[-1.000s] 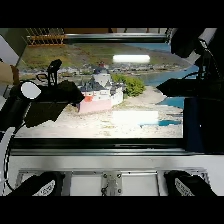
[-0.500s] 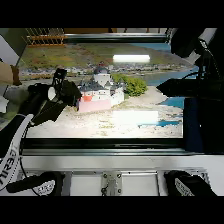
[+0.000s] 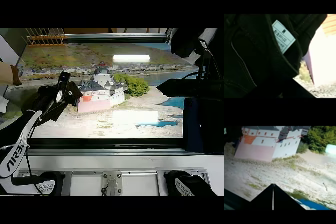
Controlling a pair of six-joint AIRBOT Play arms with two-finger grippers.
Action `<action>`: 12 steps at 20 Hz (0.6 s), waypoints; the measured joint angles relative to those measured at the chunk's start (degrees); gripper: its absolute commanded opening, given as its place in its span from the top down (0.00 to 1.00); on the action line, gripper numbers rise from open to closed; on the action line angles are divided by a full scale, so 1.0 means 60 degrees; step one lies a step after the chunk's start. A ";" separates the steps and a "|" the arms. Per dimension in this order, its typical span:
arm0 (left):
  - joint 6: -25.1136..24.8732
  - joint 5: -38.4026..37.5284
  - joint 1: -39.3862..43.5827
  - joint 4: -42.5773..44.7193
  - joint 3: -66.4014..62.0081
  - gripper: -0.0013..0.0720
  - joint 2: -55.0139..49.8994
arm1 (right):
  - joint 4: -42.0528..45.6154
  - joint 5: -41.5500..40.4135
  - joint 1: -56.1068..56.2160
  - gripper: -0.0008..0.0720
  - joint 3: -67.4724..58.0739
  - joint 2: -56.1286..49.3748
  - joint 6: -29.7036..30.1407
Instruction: Fold the clothes and pants, and hang the long-sleeved shirts on hangers.
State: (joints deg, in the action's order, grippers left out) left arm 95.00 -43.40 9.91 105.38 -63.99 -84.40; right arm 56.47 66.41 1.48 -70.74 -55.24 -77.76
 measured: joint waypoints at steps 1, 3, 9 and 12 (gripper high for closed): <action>0.0018 0.0055 0.0182 -0.0153 0.0000 0.95 0.0222 | 0.0000 0.0000 0.0000 0.94 0.0000 0.0000 0.0000; 0.0026 0.0175 0.0878 -0.0637 0.0000 0.95 0.0750 | -0.0007 0.0000 0.0000 0.94 0.0000 0.0000 0.0000; -0.0011 0.1147 0.4510 -0.2004 -0.0018 0.95 0.1486 | -0.0025 -0.0058 0.0000 0.94 0.0000 0.0000 0.0000; 0.0051 0.1286 0.5730 -0.2226 -0.0444 0.12 0.1144 | -0.0025 -0.0091 0.0000 0.94 0.0000 0.0000 0.0000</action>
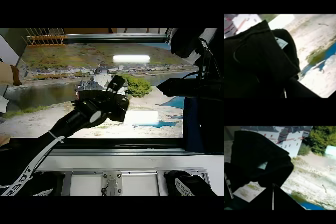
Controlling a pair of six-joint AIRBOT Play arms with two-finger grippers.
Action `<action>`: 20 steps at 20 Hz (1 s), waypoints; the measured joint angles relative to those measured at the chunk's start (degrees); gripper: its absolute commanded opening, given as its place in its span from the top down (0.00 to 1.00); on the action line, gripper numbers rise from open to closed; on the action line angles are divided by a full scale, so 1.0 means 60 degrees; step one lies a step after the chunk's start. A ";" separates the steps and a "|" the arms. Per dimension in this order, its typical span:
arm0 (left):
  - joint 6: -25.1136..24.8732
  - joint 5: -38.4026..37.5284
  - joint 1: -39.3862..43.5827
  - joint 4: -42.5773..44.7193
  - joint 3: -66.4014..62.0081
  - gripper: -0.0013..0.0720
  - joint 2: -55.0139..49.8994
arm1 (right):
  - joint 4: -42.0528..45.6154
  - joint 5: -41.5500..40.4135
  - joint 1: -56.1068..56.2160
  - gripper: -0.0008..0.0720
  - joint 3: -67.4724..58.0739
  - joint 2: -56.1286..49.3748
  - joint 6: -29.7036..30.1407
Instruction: Fold the clothes and pants, and hang the long-sleeved shirts on hangers.
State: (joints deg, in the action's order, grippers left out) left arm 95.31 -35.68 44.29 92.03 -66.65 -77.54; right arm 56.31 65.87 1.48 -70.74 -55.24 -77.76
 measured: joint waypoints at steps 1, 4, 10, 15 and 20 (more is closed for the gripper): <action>0.0197 -0.0164 0.0124 -0.0022 -0.0295 0.07 -0.0160 | 0.0000 -0.0007 0.0000 0.94 0.0000 0.0000 0.0000; 0.1035 -0.1071 -0.0390 -0.0109 -0.1115 0.07 -0.0382 | -0.0004 -0.0007 0.0000 0.94 0.0000 0.0000 0.0000; 0.1909 -0.2018 -0.4073 -0.2339 0.0823 0.07 0.0787 | -0.0004 0.0011 0.0000 0.94 0.0000 -0.0004 0.0000; 0.1202 -0.2058 -0.6889 -0.5082 0.3668 0.07 0.1293 | -0.0007 0.0015 0.0000 0.94 0.0000 -0.0004 0.0000; -0.0594 -0.2229 -0.7705 -0.7111 0.4233 0.07 0.0160 | -0.0117 0.0018 0.0000 0.94 0.0000 -0.0004 -0.0004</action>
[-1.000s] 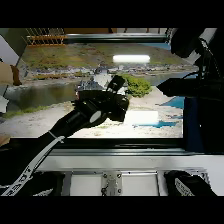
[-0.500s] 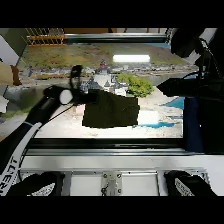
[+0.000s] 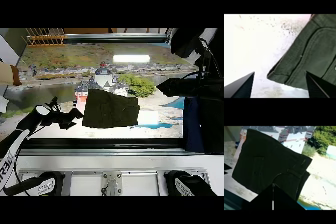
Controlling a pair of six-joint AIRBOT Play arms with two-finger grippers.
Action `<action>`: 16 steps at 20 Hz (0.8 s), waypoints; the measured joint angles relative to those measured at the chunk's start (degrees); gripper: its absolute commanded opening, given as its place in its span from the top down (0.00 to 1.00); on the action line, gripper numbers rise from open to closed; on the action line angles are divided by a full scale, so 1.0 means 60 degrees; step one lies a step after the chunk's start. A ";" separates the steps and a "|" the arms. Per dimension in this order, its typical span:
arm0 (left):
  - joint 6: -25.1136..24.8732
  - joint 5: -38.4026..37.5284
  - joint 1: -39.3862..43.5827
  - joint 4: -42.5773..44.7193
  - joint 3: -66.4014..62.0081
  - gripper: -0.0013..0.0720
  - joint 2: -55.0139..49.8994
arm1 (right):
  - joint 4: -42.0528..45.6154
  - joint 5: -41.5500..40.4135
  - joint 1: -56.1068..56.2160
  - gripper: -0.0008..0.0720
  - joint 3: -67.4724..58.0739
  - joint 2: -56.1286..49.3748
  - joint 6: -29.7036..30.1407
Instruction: Fold the clothes and pants, and hang the long-sleeved shirts on hangers.
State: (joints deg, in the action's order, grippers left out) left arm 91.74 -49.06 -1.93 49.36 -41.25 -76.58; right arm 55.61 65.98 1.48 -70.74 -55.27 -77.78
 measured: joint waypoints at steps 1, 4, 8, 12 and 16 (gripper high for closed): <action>-0.0189 -0.0127 0.0015 -0.0178 -0.0120 0.07 -0.0299 | -0.0036 0.0007 0.0000 0.94 0.0000 0.0000 0.0000; -0.0619 -0.0583 0.0375 -0.0597 -0.0619 0.07 -0.1002 | -0.0095 0.0004 0.0000 0.94 0.0000 0.0000 -0.0011; -0.0889 -0.0769 0.0958 -0.0484 -0.0954 0.92 -0.1410 | -0.0135 -0.0004 0.0000 0.94 0.0000 0.0000 -0.0029; -0.1002 -0.1202 0.1126 -0.0189 -0.1075 0.95 -0.1038 | -0.0138 0.0007 0.0000 0.94 0.0000 -0.0004 -0.0029; -0.1056 -0.1574 0.0936 0.0138 -0.1104 0.95 0.0091 | 0.0011 0.0062 -0.0080 0.93 0.0069 -0.0029 -0.0331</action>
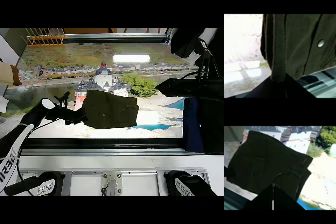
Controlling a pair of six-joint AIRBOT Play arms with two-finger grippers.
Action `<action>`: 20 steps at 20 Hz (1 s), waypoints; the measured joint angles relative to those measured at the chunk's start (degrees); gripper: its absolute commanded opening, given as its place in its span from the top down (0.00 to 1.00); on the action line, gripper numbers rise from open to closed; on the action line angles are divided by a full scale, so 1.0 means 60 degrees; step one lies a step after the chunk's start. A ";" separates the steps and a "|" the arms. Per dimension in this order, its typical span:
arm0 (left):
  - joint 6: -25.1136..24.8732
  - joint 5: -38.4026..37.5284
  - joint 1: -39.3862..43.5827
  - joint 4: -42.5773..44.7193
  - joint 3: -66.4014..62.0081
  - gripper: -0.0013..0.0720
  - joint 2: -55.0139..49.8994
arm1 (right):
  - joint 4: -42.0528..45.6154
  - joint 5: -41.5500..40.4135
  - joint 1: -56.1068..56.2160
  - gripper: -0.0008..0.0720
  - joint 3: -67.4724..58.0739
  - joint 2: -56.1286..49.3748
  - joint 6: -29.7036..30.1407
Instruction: Fold the clothes and pants, and hang the long-sleeved shirts on hangers.
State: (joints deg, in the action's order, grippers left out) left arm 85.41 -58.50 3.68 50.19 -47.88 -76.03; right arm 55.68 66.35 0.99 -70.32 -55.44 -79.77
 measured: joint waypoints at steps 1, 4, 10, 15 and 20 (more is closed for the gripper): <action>-0.0004 -0.0076 -0.0051 0.0036 -0.0004 0.95 0.0324 | 0.0237 0.0004 -0.0066 0.81 0.0117 -0.0018 -0.0266; -0.0007 -0.0178 -0.0066 0.0102 -0.0007 0.95 0.1064 | 0.0896 -0.0007 -0.0255 0.12 0.1005 -0.0117 -0.1111; -0.0106 0.0066 0.0393 0.0280 -0.0004 0.95 0.1118 | 0.0117 -0.1067 -0.0142 0.12 0.4149 -0.0987 -0.2065; -0.0193 0.0474 0.0754 0.0758 -0.0004 0.95 0.0353 | -0.1807 -0.2812 0.0889 0.13 0.5457 -0.2386 -0.1373; -0.0226 0.0572 0.0816 0.0889 -0.0007 0.95 0.0091 | -0.3497 -0.4011 0.1654 0.31 0.5701 -0.3260 -0.0310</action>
State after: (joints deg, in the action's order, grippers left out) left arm 84.05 -55.07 8.58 55.53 -47.92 -75.48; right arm 34.70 42.28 10.92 -36.12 -75.00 -81.62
